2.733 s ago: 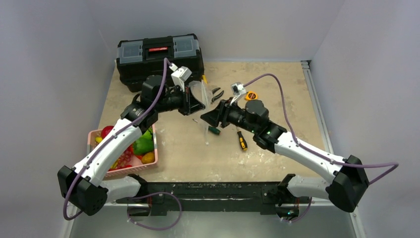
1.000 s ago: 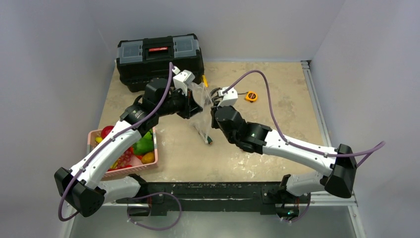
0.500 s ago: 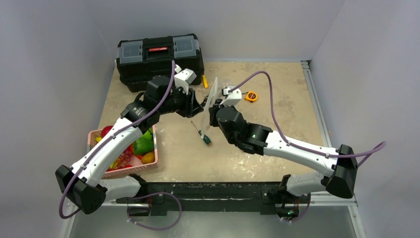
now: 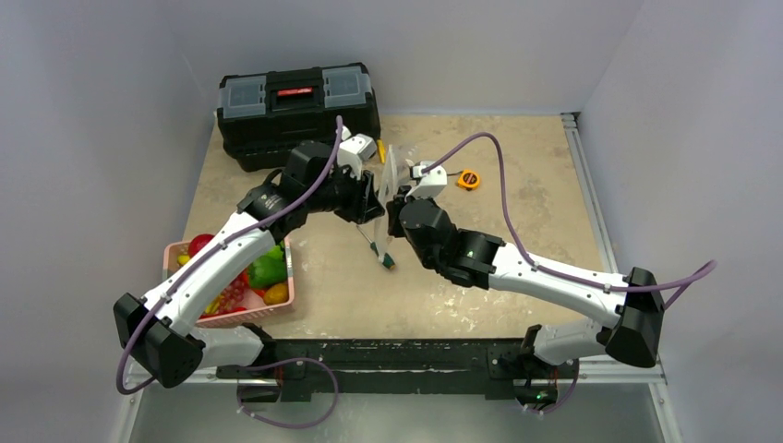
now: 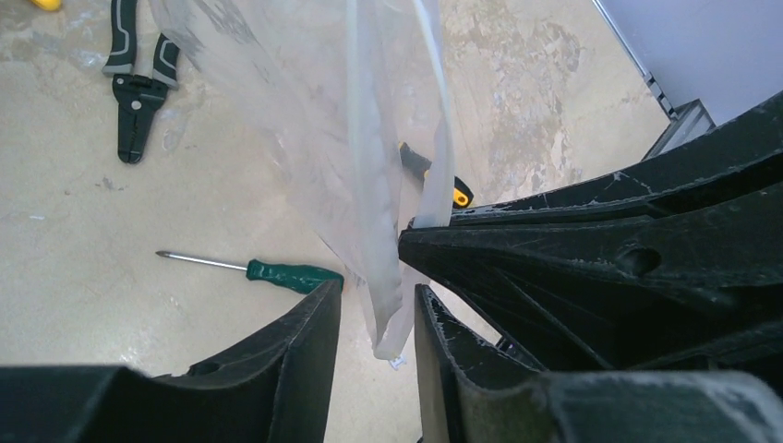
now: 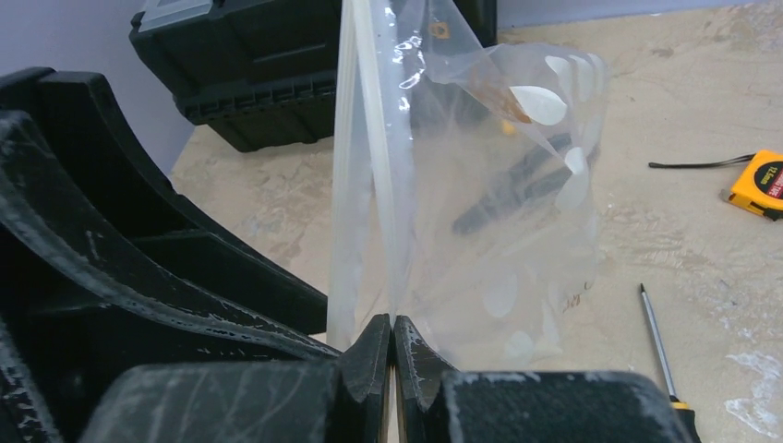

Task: Place the food in the zip-top bag and seal the zipper

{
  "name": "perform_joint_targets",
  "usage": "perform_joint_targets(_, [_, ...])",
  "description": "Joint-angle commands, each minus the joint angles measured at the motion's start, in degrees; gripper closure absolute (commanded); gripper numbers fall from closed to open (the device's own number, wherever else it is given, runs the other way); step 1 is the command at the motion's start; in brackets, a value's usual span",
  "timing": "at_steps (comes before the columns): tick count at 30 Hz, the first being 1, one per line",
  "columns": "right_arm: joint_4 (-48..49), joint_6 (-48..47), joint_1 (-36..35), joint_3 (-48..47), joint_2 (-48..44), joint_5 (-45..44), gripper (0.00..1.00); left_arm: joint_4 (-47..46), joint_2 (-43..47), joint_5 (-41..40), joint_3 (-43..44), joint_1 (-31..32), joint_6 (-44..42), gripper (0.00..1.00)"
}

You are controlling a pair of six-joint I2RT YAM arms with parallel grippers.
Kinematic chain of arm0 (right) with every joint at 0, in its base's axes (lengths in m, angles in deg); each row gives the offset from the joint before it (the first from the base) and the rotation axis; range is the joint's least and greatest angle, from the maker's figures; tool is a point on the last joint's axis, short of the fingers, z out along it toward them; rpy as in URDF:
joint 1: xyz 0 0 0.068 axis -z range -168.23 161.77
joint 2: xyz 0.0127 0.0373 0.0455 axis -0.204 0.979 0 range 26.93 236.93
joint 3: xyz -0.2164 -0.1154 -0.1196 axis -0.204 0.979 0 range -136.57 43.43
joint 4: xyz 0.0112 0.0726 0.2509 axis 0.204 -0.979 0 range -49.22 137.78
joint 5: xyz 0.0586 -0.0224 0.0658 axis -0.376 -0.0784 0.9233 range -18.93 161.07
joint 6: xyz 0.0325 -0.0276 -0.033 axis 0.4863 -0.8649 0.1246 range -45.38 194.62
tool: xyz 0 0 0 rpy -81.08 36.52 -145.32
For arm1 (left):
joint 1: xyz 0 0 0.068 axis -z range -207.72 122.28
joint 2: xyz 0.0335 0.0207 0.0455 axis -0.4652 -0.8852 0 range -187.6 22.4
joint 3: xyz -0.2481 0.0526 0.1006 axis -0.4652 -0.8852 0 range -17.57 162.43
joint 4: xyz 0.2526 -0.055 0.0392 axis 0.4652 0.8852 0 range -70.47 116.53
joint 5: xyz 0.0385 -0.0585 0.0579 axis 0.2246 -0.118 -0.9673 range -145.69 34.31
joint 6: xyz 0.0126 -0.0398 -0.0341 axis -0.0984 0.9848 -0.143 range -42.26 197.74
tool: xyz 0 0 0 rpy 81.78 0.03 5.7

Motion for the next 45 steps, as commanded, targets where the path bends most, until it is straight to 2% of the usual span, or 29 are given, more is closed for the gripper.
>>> perform_joint_targets(1, [0.7, 0.7, -0.4, -2.7, -0.1, -0.3, 1.00, -0.2, 0.4, -0.1, 2.5, 0.5, -1.4, 0.71])
perform_joint_targets(9, [-0.4, 0.1, -0.4, -2.8, 0.4, -0.8, 1.00, -0.6, 0.7, -2.0, 2.2, 0.5, -1.5, 1.00])
perform_joint_targets(15, [-6.0, -0.8, -0.4, -1.8, -0.9, -10.2, 1.00, -2.9, 4.8, -11.6, -0.7, 0.5, -0.6, 1.00])
perform_joint_targets(24, [-11.1, -2.9, -0.4, -2.5, -0.8, -17.0, 1.00, -3.9, 8.9, -22.8, -2.9, 0.5, 0.4, 1.00])
perform_joint_targets(29, [-10.4, -3.1, -0.4, -1.6, -1.8, -17.5, 1.00, -4.5, 9.0, -21.4, -3.0, 0.6, 0.4, 1.00])
perform_joint_targets(36, [-5.5, -5.5, -0.4, 0.7, -3.9, -11.9, 1.00, -6.6, 9.5, -15.3, -3.8, 0.6, 1.1, 1.00])
perform_joint_targets(37, [-5.2, -5.5, -0.4, 0.6, -3.7, -11.1, 0.97, -7.3, 9.4, -13.7, -3.8, 0.6, 1.3, 1.00])
perform_joint_targets(39, [-4.9, -5.3, -0.4, 0.2, -2.8, -10.5, 0.85, -8.4, 9.5, -10.5, -4.4, 0.6, 1.9, 1.00])
perform_joint_targets(45, [-4.2, -4.8, -0.4, -1.8, -0.5, -11.6, 0.70, -9.6, 9.4, -7.7, -4.7, 0.6, 2.4, 1.00])
